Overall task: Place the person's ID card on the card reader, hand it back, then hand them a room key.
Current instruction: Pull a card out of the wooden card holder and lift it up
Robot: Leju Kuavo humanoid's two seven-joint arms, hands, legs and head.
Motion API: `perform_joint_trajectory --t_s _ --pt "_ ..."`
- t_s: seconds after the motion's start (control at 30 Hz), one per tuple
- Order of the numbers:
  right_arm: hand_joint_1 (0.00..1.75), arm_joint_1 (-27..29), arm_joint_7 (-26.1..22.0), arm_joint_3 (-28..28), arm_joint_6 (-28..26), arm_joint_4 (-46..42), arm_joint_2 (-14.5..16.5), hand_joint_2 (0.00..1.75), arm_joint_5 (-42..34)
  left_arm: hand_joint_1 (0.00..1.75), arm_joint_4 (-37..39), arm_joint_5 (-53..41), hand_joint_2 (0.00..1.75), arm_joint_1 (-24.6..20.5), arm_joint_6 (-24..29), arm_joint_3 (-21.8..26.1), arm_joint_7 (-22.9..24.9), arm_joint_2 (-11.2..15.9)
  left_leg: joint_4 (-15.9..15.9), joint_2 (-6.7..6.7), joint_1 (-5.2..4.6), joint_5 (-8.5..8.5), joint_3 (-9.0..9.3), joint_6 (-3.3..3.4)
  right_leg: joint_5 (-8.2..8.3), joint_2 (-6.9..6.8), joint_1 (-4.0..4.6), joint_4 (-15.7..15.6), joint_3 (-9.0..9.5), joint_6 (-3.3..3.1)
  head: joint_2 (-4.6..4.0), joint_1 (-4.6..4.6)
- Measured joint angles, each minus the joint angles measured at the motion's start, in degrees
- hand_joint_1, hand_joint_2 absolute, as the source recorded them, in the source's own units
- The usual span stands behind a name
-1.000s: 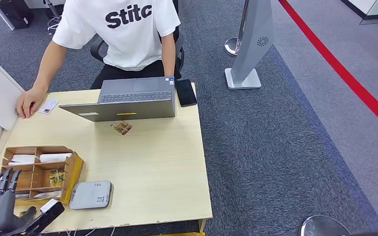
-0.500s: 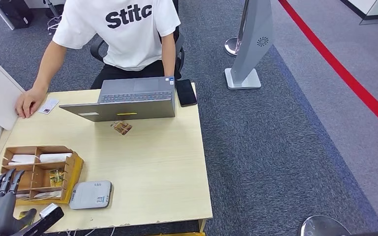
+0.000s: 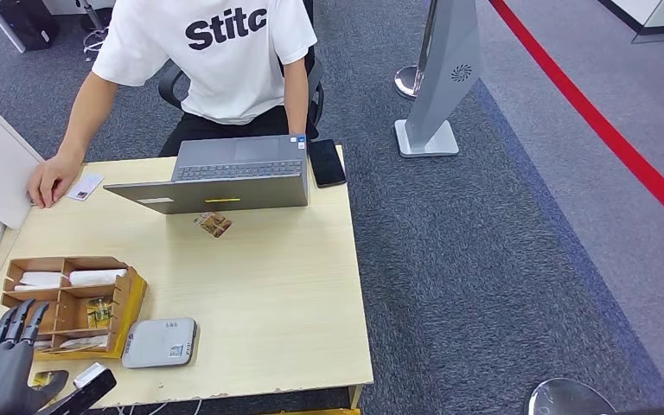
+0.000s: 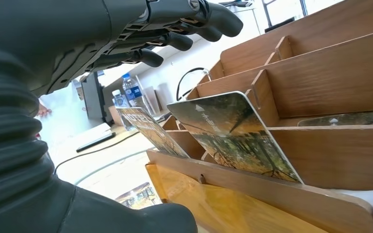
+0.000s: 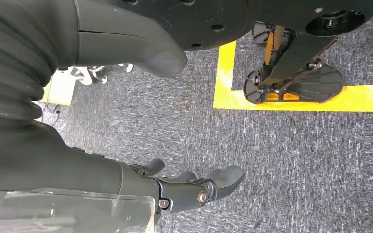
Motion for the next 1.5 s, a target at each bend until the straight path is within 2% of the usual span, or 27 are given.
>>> perform_joint_trajectory --t_s 0.87,1.0,1.5 --pt "0.0 0.0 0.0 0.0 -0.1 0.0 0.0 1.75 0.0 0.03 -0.7 0.3 1.75 0.2 -0.1 -1.7 -0.1 0.0 0.0 0.0 0.0 0.0 0.0 0.0 0.0 0.0 0.0 0.0 0.0 0.0 0.0 0.0" --pt "0.0 0.0 0.0 0.0 -0.1 0.0 0.0 1.75 0.0 1.75 -1.0 0.3 1.75 0.4 -0.5 -1.8 0.1 0.0 0.0 0.0 0.0 0.0 0.0 0.0 0.0 0.0 0.0 0.0 0.01 0.0 0.01 0.0" --pt "0.0 0.0 0.0 0.1 -0.1 0.0 0.0 1.75 0.0 1.75 -2.6 0.5 1.75 1.3 -2.2 -1.9 1.2 0.4 0.0 0.0 0.0 0.0 0.0 0.0 0.0 0.0 0.0 0.0 0.01 0.0 0.01 0.0"
